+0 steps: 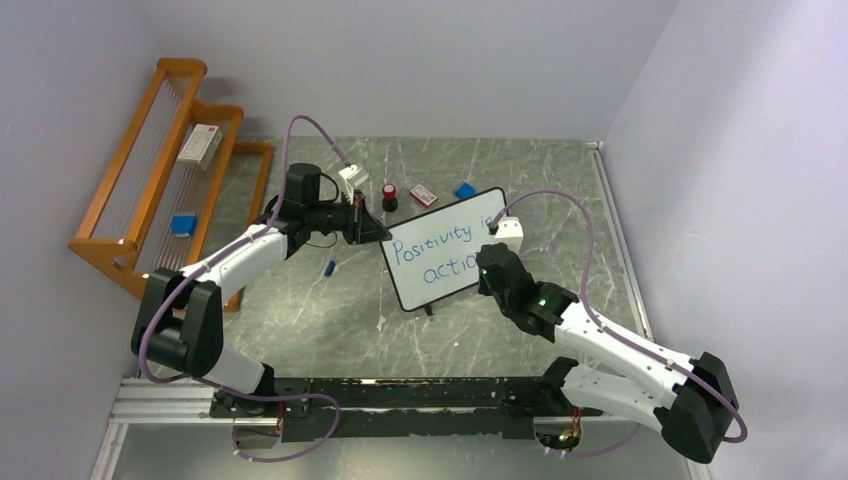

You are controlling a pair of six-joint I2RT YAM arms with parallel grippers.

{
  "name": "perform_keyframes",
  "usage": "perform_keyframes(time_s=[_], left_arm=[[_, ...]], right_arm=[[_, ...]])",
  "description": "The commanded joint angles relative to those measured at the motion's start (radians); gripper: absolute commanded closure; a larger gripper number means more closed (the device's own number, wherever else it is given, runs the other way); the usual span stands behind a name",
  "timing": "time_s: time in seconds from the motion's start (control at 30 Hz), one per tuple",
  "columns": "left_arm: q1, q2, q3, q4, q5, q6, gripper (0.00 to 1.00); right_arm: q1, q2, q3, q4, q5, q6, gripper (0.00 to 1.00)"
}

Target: Write a sentence on the whiteboard

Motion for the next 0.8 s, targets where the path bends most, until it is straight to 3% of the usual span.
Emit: perform_keyframes(time_s=[0.0,0.77], left_arm=[[0.001,0.031,-0.007,-0.074,-0.078,0.058,0.95],[0.001,0.030,-0.005,-0.078,-0.084,0.060,0.95]], right_arm=[[-0.016,0.016,0.010,0.042,-0.011,-0.006,1.00],[-0.025,0.009,-0.007,-0.078,-0.039,0.071,1.00]])
